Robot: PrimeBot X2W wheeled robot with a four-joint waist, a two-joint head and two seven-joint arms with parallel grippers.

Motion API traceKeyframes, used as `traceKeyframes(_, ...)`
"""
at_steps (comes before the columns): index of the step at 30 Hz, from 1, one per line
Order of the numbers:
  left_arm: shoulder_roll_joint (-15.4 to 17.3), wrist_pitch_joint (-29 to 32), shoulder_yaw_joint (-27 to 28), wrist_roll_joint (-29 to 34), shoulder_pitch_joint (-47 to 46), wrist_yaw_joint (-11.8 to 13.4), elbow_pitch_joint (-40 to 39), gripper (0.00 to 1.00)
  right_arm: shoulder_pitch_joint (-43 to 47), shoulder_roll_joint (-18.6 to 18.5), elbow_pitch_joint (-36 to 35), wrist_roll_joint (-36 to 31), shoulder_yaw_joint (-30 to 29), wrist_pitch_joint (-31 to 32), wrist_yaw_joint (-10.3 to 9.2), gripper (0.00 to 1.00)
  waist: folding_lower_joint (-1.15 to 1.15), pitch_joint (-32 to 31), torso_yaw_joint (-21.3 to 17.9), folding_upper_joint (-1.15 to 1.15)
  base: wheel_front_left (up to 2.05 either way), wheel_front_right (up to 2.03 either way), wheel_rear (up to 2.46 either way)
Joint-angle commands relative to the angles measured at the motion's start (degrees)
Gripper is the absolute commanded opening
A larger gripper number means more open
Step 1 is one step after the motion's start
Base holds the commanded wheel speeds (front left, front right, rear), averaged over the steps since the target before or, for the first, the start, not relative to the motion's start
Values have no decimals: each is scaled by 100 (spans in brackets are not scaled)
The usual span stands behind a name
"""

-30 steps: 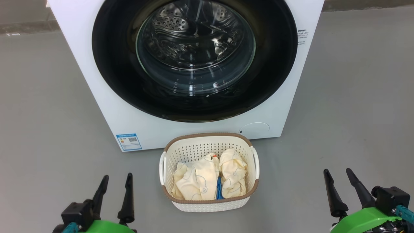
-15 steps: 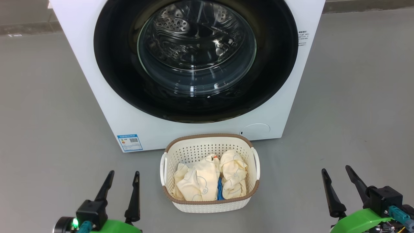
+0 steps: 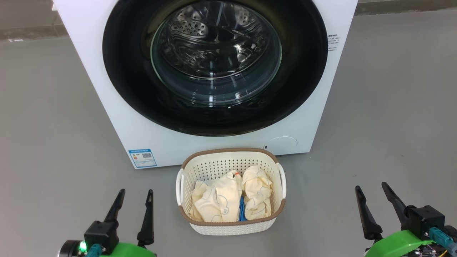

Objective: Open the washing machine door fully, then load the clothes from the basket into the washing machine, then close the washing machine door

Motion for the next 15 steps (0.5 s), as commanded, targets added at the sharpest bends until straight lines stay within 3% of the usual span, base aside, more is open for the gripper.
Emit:
traceKeyframes(1,94,-70,191,-35,-265,48,-107,100,-49,-80,-143,-23,155,-64,-4,100,0,0,-9,0,0,0,0)
traceKeyframes(8,93,-70,183,-31,-280,74,-120,100,-46,-89,-137,7,147,-77,-4,100,0,-3,-21,0,7,7,-14)
traceKeyframes(15,93,-70,173,9,-288,82,-123,100,-48,-83,-165,21,150,-74,-4,100,0,3,-32,0,56,56,-112)
